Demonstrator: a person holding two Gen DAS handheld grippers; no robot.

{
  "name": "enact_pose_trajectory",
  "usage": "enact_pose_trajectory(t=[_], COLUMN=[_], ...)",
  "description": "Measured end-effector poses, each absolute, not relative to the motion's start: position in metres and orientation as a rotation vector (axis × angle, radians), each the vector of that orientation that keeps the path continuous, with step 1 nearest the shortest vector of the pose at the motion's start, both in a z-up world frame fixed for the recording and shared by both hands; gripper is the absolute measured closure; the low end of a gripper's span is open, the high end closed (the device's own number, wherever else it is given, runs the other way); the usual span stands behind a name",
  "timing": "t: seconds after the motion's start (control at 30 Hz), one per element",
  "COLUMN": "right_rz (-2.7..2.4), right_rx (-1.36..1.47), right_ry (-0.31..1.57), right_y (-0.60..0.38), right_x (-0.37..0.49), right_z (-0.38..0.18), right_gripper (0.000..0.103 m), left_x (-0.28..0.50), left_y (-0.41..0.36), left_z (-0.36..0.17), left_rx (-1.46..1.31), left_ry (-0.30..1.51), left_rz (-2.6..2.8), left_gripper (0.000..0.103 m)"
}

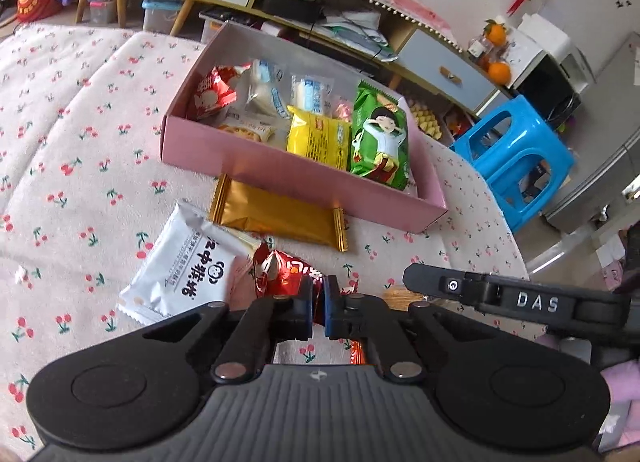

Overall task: Organize snacks
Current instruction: 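Carry the red candy and wafer biscuit up toward the pink box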

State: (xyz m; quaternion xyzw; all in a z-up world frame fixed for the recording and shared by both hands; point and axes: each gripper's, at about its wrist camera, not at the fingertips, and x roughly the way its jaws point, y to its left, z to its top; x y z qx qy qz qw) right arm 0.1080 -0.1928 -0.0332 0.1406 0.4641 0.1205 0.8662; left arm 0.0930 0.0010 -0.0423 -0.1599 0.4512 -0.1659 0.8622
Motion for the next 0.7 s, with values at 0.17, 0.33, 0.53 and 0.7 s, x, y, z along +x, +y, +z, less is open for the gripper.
enact_pose_trajectory(t=[0.17, 0.33, 0.53, 0.7], right_rz=[0.228, 0.216, 0.204, 0.207], right_rx=[0.320, 0.349, 0.391, 0.459], right_ry=[0.977, 0.977, 0.961, 0.941], right_y=[-0.195, -0.197, -0.202, -0.203], right_x=[0.111, 0.113, 0.114, 0.115], right_z=[-0.030, -0.025, -0.015, -0.003], right_gripper=[0.062, 0.062, 0.062, 0.062], left_x=[0.095, 0.094, 0.094, 0.096], left_y=[0.002, -0.002, -0.001, 0.005], left_z=[-0.043, -0.036, -0.030, -0.019], left_rx=[-0.349, -0.339, -0.346, -0.382], left_ry=[0.958, 0.941, 0.924, 0.896], left_rz=[-0.342, -0.360, -0.360, -0.366], left_gripper=[0.099, 0.100, 0.101, 0.101])
